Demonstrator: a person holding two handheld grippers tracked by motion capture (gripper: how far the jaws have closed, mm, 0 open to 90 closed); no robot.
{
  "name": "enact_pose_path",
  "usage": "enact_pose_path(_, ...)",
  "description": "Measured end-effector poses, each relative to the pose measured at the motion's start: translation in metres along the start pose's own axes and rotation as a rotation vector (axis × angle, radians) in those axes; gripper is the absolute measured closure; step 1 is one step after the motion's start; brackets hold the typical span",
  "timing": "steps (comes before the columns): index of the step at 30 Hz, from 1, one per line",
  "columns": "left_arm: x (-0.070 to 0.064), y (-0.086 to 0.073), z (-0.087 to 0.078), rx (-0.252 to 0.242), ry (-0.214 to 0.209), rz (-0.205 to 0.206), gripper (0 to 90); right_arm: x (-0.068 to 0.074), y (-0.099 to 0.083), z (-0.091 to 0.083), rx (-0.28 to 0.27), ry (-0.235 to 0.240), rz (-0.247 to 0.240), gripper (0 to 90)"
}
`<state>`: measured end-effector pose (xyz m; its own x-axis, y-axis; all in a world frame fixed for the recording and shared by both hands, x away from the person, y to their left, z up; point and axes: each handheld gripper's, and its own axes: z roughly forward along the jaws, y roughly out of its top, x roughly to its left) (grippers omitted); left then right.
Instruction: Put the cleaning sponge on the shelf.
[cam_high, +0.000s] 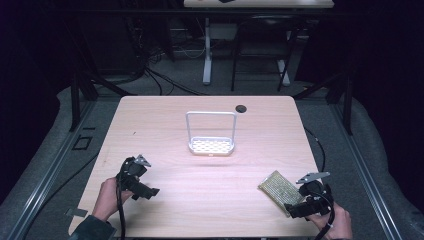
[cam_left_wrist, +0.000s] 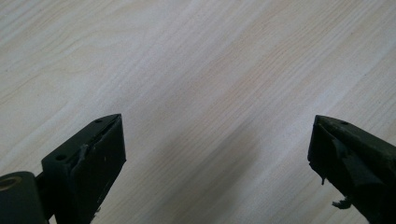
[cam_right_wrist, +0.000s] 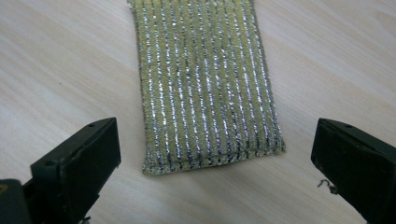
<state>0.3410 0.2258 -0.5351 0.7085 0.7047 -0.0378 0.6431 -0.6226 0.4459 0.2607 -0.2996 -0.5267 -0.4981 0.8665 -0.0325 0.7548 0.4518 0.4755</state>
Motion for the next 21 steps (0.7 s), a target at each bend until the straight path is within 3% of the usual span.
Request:
enact_pose_path(6, -0.001, 0.002, 0.001, 0.002, -0.008, 0.013, 3.6, 0.003, 0.007, 0.001, 0.01, -0.001, -0.08, 0.0)
enact_pose_path(10, -0.002, 0.003, 0.002, 0.001, -0.011, 0.016, 3.4, 0.002, 0.01, 0.003, 0.016, -0.007, -0.103, 0.0)
enact_pose_path(12, -0.003, 0.003, 0.002, 0.005, -0.015, 0.019, 3.2, 0.002, 0.014, 0.008, 0.04, -0.005, -0.145, 0.0)
enact_pose_path(16, -0.003, 0.004, 0.003, 0.007, -0.016, 0.022, 3.1, 0.003, 0.019, 0.016, 0.066, 0.015, -0.165, 0.0)
enact_pose_path(21, -0.004, 0.006, 0.004, 0.011, -0.017, 0.029, 3.0, 0.002, 0.024, 0.021, 0.062, 0.027, -0.181, 0.0)
